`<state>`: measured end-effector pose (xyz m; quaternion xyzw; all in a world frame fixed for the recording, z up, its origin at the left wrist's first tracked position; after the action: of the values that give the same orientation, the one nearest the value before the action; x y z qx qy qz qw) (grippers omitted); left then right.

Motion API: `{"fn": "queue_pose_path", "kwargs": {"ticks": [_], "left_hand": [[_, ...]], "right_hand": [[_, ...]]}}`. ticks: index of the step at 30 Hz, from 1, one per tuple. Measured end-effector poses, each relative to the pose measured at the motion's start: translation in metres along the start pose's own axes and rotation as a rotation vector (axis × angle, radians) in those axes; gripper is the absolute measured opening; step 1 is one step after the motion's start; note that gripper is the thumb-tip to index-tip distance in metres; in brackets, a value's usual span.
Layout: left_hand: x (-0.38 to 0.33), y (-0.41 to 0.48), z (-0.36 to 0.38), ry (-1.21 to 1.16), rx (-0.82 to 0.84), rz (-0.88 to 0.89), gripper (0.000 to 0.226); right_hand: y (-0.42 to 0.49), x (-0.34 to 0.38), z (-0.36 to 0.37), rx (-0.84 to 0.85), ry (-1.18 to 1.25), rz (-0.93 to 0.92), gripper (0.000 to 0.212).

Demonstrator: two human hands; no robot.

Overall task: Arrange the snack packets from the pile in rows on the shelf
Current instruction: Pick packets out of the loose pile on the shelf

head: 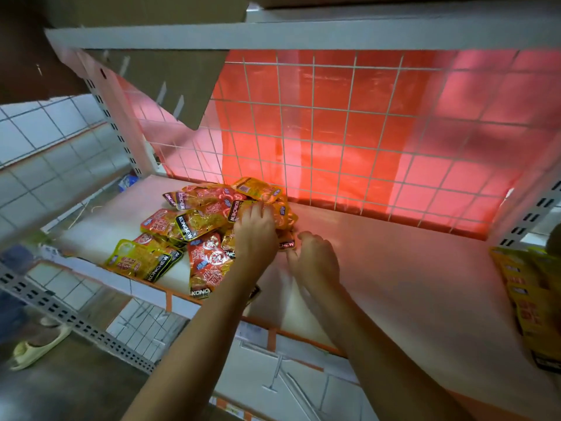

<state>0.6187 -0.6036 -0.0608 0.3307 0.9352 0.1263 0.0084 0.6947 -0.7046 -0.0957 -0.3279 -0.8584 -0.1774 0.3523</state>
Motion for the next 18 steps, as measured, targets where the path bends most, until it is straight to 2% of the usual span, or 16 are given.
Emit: {"fn": "queue_pose_path", "kwargs": {"ticks": [3,8,13,18], "left_hand": [[0.010,0.020,0.011,0.004,0.074,0.061,0.055],[0.017,0.034,0.027,-0.081,0.142,0.105,0.060],[0.020,0.038,0.029,-0.074,0.111,0.111,0.063],[0.023,0.037,0.017,-0.079,0.032,0.033,0.059]], "right_hand": [[0.018,0.001,0.008,-0.011,-0.024,0.026,0.034],[0.051,-0.012,0.015,-0.040,0.004,0.117,0.032],[0.073,-0.025,0.020,-0.049,0.145,0.228,0.024],[0.073,-0.033,0.013,-0.155,0.389,0.275,0.014]]}}
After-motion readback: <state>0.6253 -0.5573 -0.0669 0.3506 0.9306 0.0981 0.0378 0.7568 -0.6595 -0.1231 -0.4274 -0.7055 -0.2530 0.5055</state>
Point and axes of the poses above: each hand's wrist, its own y-axis towards the middle knuckle, its own z-axis out of the palm, x = y × z, the point moved 10 cm from there along y, towards the middle knuckle, and after that the axes turned 13 degrees about y, right-handed, at the moved point
